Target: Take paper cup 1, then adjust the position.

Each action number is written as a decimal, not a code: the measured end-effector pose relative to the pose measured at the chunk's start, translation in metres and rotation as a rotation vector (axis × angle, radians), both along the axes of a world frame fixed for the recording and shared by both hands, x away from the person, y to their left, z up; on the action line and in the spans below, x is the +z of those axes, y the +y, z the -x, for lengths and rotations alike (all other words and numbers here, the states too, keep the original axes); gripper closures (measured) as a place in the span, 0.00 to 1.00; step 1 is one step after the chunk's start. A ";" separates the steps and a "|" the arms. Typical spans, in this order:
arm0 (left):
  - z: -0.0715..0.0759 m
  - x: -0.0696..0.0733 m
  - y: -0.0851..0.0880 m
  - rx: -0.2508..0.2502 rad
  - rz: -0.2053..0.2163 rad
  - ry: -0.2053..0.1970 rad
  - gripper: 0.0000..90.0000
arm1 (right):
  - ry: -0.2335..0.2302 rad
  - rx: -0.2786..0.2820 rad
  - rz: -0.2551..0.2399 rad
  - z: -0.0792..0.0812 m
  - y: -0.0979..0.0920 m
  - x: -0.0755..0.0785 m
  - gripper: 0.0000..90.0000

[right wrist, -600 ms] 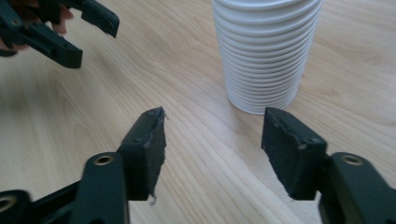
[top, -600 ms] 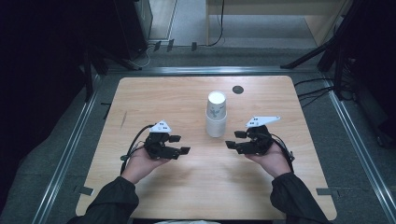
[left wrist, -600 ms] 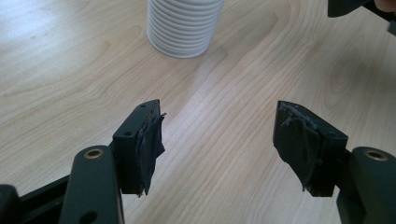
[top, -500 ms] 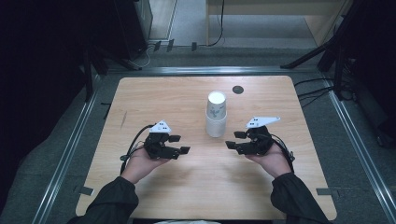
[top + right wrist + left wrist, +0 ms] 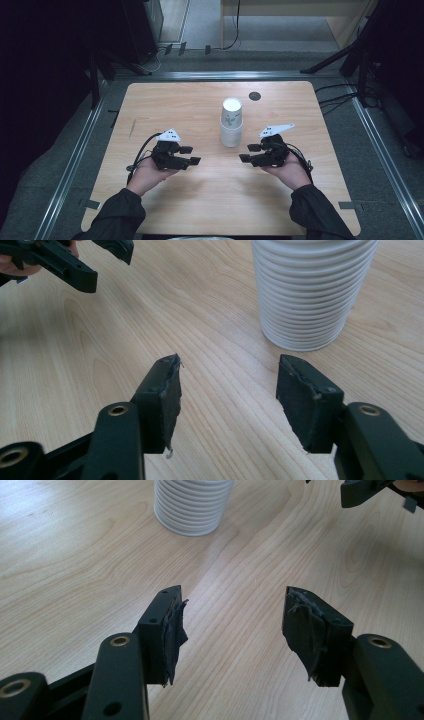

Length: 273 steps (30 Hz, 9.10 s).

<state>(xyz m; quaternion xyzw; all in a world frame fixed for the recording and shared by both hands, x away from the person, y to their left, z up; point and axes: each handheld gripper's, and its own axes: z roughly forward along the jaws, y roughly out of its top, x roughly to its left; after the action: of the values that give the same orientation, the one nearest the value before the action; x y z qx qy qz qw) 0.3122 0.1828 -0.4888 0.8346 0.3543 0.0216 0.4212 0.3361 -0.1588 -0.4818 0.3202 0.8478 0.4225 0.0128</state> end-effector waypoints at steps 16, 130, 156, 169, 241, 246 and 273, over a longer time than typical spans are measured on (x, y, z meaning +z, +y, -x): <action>-0.001 0.004 -0.001 -0.046 -0.031 0.015 0.38 | -0.057 0.012 0.025 -0.003 -0.006 0.002 0.41; 0.002 0.001 0.005 -0.126 -0.162 -0.010 0.30 | -0.114 0.284 0.392 -0.098 0.072 0.206 0.38; 0.000 0.007 0.007 -0.100 -0.111 0.024 0.31 | -0.084 0.428 0.215 -0.014 0.024 0.158 0.39; 0.002 0.008 0.003 -0.165 -0.067 -0.022 0.30 | -0.088 0.419 0.131 0.003 0.022 0.089 0.39; 0.006 0.014 -0.036 -0.447 0.037 -0.033 0.17 | -0.025 0.390 -0.243 0.019 0.067 0.018 0.39; 0.007 0.013 -0.038 -0.452 0.020 -0.041 0.19 | -0.014 0.387 -0.255 0.019 0.066 0.019 0.39; 0.007 0.017 -0.034 -0.465 0.014 -0.044 0.33 | -0.055 0.363 -0.245 0.019 0.065 0.021 0.27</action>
<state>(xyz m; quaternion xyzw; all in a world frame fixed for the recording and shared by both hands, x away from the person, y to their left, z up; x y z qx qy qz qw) 0.3053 0.1483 -0.4717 0.8902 0.1435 -0.0601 0.4282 0.3168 -0.0942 -0.4603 0.1498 0.8332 0.5263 -0.0795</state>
